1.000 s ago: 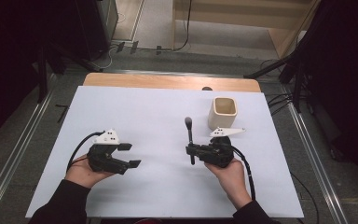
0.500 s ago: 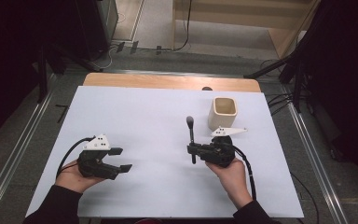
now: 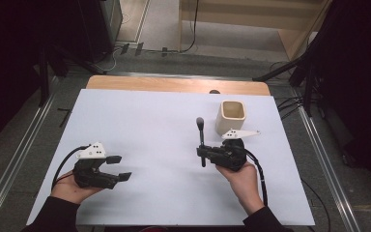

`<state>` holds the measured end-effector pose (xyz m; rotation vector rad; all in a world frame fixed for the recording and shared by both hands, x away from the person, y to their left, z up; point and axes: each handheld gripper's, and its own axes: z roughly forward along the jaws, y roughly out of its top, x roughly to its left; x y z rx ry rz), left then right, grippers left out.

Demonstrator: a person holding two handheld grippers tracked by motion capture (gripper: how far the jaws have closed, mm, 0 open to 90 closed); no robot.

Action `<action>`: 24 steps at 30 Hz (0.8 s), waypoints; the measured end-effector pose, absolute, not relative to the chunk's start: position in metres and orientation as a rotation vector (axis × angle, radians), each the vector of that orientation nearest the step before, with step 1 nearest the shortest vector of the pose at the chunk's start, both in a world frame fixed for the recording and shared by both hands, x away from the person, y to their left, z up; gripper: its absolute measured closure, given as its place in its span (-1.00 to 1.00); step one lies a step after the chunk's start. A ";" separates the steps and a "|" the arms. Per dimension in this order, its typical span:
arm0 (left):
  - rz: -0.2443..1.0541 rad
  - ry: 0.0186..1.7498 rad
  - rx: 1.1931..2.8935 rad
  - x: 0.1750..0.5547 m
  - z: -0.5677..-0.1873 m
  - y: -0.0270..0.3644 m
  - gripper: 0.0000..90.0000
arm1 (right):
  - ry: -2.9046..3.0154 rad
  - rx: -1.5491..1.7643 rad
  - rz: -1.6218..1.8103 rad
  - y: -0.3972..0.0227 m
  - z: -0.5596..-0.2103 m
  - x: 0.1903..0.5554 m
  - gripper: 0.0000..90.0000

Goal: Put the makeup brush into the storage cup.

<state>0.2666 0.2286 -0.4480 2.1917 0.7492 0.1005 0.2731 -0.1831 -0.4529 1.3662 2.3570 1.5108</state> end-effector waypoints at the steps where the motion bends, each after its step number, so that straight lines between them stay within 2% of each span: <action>1: 0.102 0.748 2.192 0.266 -0.448 0.229 -0.36 | 2.354 1.361 1.508 -0.184 -0.452 0.273 0.75; 24: 0.091 0.756 2.157 0.268 -0.451 0.233 -0.39 | 2.291 1.325 1.459 -0.201 -0.410 0.292 0.76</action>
